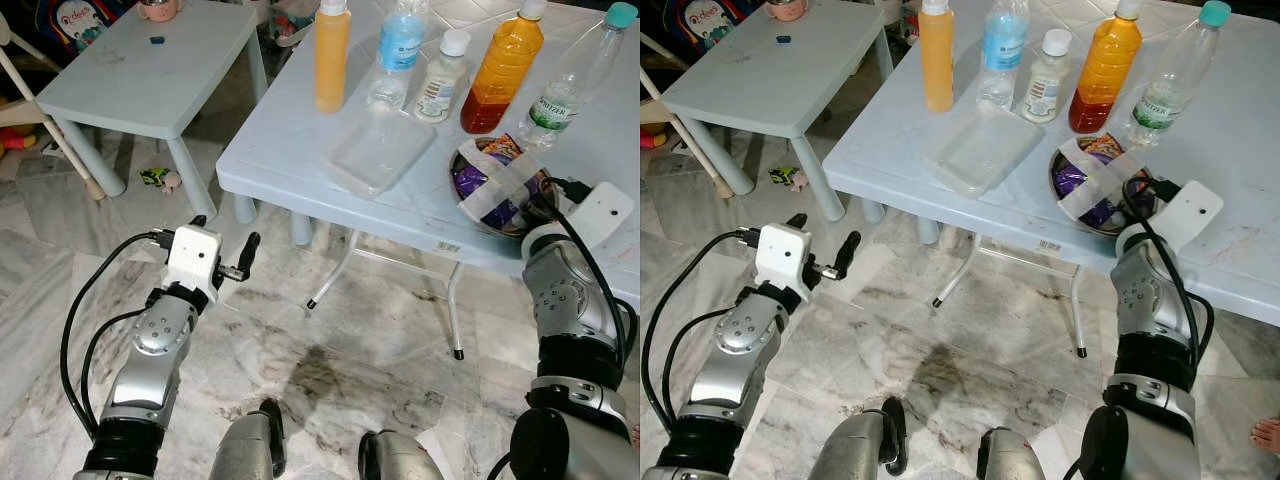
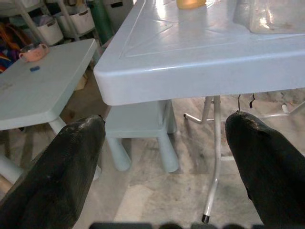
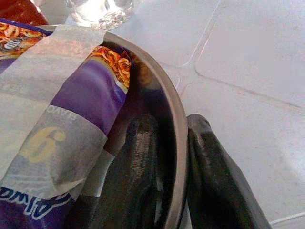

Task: Restocking fridge

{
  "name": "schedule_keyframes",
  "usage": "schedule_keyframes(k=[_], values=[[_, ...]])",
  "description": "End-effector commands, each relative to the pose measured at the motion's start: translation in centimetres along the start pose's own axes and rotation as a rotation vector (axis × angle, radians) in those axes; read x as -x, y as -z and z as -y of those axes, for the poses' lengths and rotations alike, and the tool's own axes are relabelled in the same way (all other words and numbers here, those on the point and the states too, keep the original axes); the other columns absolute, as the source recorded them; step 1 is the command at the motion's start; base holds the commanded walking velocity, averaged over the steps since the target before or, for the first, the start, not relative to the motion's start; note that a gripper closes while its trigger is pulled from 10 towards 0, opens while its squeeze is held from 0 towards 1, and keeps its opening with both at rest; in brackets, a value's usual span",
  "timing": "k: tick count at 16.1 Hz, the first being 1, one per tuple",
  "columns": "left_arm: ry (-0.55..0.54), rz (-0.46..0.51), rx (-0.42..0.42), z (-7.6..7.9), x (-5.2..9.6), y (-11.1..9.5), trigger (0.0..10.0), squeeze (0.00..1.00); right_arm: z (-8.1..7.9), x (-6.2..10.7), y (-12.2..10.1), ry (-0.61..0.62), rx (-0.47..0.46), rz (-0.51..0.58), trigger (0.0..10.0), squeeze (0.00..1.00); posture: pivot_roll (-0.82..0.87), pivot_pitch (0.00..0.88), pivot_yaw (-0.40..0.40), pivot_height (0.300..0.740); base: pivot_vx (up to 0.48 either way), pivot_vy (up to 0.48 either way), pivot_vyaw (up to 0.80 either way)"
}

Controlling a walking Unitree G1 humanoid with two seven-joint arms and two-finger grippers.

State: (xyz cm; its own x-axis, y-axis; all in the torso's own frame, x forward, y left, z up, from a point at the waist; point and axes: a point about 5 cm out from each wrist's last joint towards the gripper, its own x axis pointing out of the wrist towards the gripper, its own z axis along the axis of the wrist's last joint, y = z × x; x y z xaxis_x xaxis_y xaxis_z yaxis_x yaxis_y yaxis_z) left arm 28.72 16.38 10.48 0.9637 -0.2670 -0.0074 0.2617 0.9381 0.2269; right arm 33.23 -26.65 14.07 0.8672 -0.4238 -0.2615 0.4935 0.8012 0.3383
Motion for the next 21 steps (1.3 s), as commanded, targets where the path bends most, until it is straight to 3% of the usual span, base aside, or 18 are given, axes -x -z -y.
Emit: schedule_keyframes(k=[1,6,9,11,14,18,21], values=[[0.007,0.013,-0.062,-0.3,0.0,-0.3,10.0,0.0,0.5,0.1,1.2,0.031,0.012,-0.054,0.0,0.0,0.03,0.184,0.041,0.74,0.0,0.0,0.0],[-0.039,-0.02,-0.075,-1.4,0.3,0.3,10.0,0.0,-0.4,1.1,0.5,0.036,0.031,0.003,0.0,0.0,0.01,0.176,0.044,0.74,0.0,0.0,0.0],[-0.025,-0.045,-0.055,-0.9,0.5,1.1,10.0,0.0,-2.1,2.4,0.8,-0.051,0.036,0.002,0.0,0.0,-0.02,0.142,0.075,0.74,0.0,0.0,0.0],[-0.007,-0.069,-0.046,-0.5,0.8,1.8,10.0,0.0,-2.4,4.0,1.6,-0.124,0.085,-0.026,0.0,0.0,-0.05,0.121,0.086,0.74,0.0,0.0,0.0],[-0.016,-0.063,-0.029,-0.1,0.7,2.1,10.0,0.0,-0.9,6.1,3.1,-0.117,0.098,-0.044,0.0,0.0,-0.06,0.063,0.057,0.74,0.0,0.0,0.0],[-0.067,-0.039,-0.004,0.0,0.2,1.8,10.0,0.0,1.9,7.6,5.2,0.103,-0.013,-0.028,0.0,0.0,-0.05,0.023,0.058,0.74,0.0,0.0,0.0],[-0.062,-0.026,-0.014,-0.1,-0.3,1.5,10.0,0.0,1.9,7.7,6.0,0.095,0.011,-0.036,0.0,0.0,-0.06,0.016,0.071,0.74,0.0,0.0,0.0]])
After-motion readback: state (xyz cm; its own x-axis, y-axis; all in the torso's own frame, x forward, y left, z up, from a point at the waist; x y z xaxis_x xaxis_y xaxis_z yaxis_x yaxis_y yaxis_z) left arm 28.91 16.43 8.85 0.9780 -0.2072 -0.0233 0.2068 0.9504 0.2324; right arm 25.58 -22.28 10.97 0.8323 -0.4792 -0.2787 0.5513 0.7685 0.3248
